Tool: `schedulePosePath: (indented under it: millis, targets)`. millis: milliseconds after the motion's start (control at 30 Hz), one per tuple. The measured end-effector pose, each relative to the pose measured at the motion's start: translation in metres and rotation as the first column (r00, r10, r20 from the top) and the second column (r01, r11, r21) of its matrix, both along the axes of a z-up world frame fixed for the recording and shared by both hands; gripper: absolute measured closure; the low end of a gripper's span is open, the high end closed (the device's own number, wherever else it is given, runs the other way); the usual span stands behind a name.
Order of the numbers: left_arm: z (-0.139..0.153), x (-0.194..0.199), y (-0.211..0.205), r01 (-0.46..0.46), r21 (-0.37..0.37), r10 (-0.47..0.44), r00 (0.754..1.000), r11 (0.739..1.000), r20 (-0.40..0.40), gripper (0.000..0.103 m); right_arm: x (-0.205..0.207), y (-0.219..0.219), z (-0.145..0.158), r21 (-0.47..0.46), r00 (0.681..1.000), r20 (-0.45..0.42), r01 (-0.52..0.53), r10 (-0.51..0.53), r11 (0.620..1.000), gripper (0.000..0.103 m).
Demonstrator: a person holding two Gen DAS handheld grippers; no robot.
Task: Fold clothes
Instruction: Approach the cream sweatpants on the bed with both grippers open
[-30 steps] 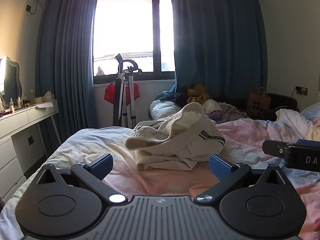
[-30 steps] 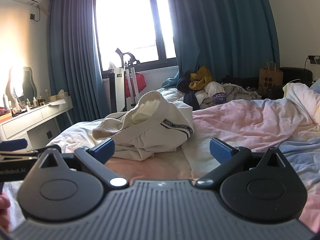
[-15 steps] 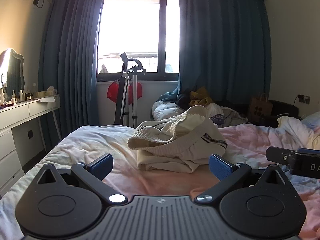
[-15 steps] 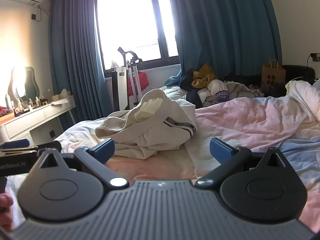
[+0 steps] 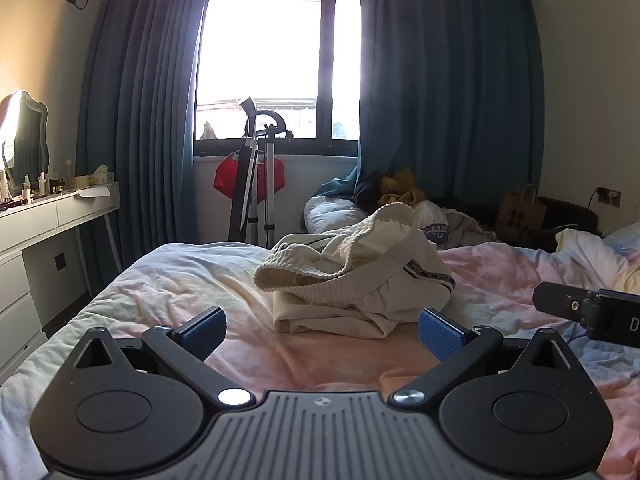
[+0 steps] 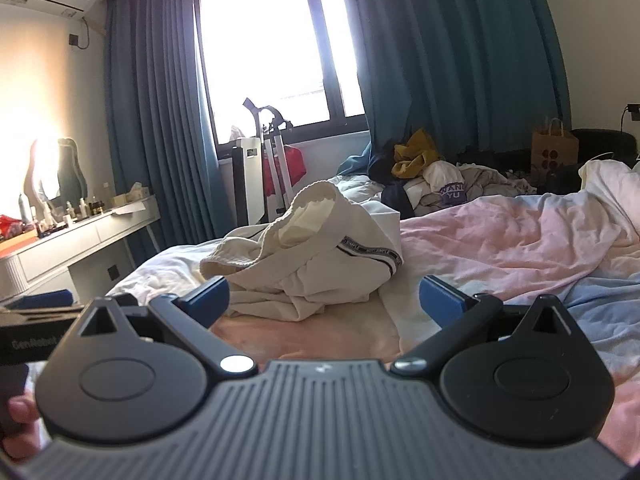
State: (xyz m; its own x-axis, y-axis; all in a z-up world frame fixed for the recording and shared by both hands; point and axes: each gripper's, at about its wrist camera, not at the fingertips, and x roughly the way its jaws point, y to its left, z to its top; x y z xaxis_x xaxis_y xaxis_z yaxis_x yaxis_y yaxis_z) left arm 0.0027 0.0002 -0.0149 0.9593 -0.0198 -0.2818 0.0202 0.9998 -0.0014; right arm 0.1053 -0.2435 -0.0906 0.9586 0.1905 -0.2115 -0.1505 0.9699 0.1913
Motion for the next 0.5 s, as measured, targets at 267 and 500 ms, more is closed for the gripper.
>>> schedulePosePath:
  millis: [267, 500]
  targets:
    - [-0.0035, 0.0008, -0.0010, -0.002, 0.011, 0.002, 1.000, 1.000, 0.010, 0.000, -0.0019, 0.0007, 0.0001, -0.017, 0.999, 0.025, 0.026, -0.025, 1.000, 0.000]
    - [-0.0083, 0.0068, -0.0040, 0.041, 0.010, -0.041, 0.999, 0.999, 0.004, 0.000, -0.0006, -0.0035, -0.0004, 0.007, 0.999, 0.025, 0.034, -0.034, 0.999, 0.000]
